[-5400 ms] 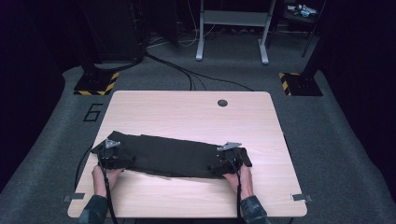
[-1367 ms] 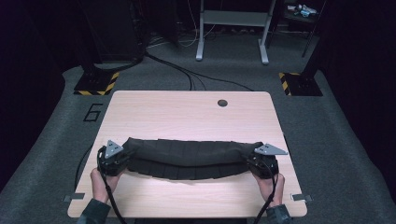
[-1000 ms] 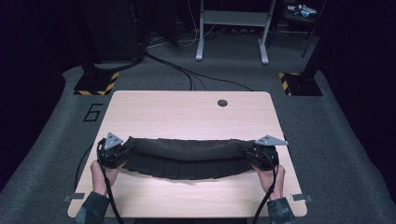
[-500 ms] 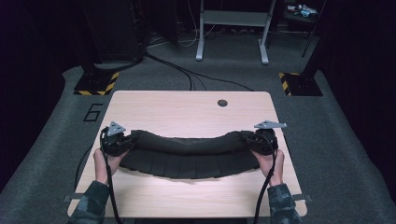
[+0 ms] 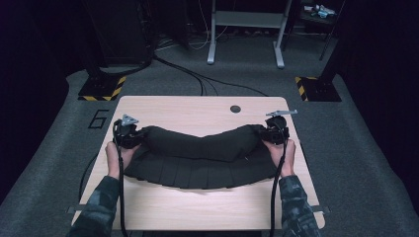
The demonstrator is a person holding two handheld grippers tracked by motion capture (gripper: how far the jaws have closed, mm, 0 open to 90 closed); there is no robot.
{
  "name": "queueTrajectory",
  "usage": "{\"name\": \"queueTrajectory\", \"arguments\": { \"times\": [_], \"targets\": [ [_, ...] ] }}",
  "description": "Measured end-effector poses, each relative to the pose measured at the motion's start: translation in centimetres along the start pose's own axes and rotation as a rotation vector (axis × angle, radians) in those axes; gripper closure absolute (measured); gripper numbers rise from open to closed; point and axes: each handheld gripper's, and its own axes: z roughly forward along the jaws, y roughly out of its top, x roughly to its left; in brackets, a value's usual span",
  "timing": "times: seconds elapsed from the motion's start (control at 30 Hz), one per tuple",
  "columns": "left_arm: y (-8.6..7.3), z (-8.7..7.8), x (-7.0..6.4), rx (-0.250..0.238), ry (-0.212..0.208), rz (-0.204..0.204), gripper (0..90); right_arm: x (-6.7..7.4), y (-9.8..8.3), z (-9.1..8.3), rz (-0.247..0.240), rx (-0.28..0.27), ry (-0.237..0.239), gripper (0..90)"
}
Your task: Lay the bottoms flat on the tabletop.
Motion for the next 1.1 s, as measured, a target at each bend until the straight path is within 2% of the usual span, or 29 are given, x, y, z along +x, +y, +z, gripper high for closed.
{"name": "queueTrajectory", "arguments": {
  "times": [0.03, 0.1, 0.2, 0.23, 0.27, 0.3, 0.37, 0.4, 0.47, 0.57, 0.6, 0.77, 0.83, 0.9, 0.97, 1.03, 1.07, 1.1],
  "targets": [
    [0.2, 0.3, 0.1, 0.003, 0.006, -0.006, 83.9, -0.2, 0.3, 0.4, -0.009, -0.001, -0.007, 74.3],
    [0.5, 1.1, 0.3, 0.004, 0.015, -0.021, 83.2, -0.5, 0.8, 1.2, 0.012, 0.008, -0.018, 72.3],
    [0.5, 2.0, 0.7, 0.034, 0.031, -0.033, 77.5, -0.8, 1.2, 2.0, 0.026, 0.015, -0.055, 66.1],
    [0.4, 2.3, 0.8, 0.047, 0.038, -0.042, 72.0, -0.8, 1.3, 2.2, 0.051, 0.019, -0.063, 63.3],
    [0.3, 2.6, 0.8, 0.061, 0.044, -0.055, 63.2, -0.9, 1.2, 2.3, 0.049, 0.018, -0.065, 58.4],
    [0.1, 2.7, 0.8, 0.084, 0.04, -0.057, 57.6, -1.0, 1.1, 2.4, 0.051, 0.018, -0.064, 57.4],
    [-0.5, 3.0, 0.7, 0.097, 0.057, -0.06, 48.2, -0.9, 0.9, 2.4, 0.059, 0.026, -0.065, 51.3],
    [-0.7, 3.1, 0.7, 0.122, 0.042, -0.054, 44.6, -0.9, 0.7, 2.5, 0.059, 0.037, -0.065, 48.5],
    [-1.2, 3.5, 0.7, 0.137, 0.018, -0.079, 39.1, -0.8, 0.2, 2.5, 0.063, 0.049, -0.059, 45.8],
    [-1.4, 3.6, 0.8, 0.15, 0.003, -0.089, 34.1, -0.7, -0.7, 2.8, 0.057, 0.086, -0.054, 41.3],
    [-1.4, 3.6, 0.8, 0.149, -0.01, -0.081, 32.1, -0.6, -1.0, 2.9, 0.059, 0.092, -0.055, 38.2],
    [-1.5, 3.9, 0.5, 0.173, -0.021, -0.075, 21.8, -0.2, -2.5, 3.6, 0.043, 0.119, -0.039, 26.8],
    [-1.8, 4.2, 0.4, 0.175, -0.013, -0.07, 18.5, 0.0, -3.1, 4.1, 0.028, 0.137, -0.038, 21.9],
    [-2.3, 4.7, 0.1, 0.195, 0.014, -0.042, 16.9, 0.1, -3.8, 4.7, 0.019, 0.163, -0.037, 17.3],
    [-2.8, 5.3, 0.2, 0.23, -0.006, -0.053, 14.2, 0.2, -4.4, 5.4, 0.008, 0.18, -0.048, 13.1],
    [-3.2, 5.7, 0.4, 0.247, -0.005, -0.066, 14.0, 0.2, -4.9, 6.0, 0.005, 0.206, -0.043, 3.9],
    [-3.4, 5.9, 0.5, 0.245, -0.006, -0.078, 13.4, 0.2, -5.1, 6.2, 0.001, 0.217, -0.045, 2.0],
    [-3.7, 6.1, 0.4, 0.254, 0.008, -0.058, 13.6, 0.3, -5.3, 6.5, -0.009, 0.227, -0.051, 0.8]
  ]
}}
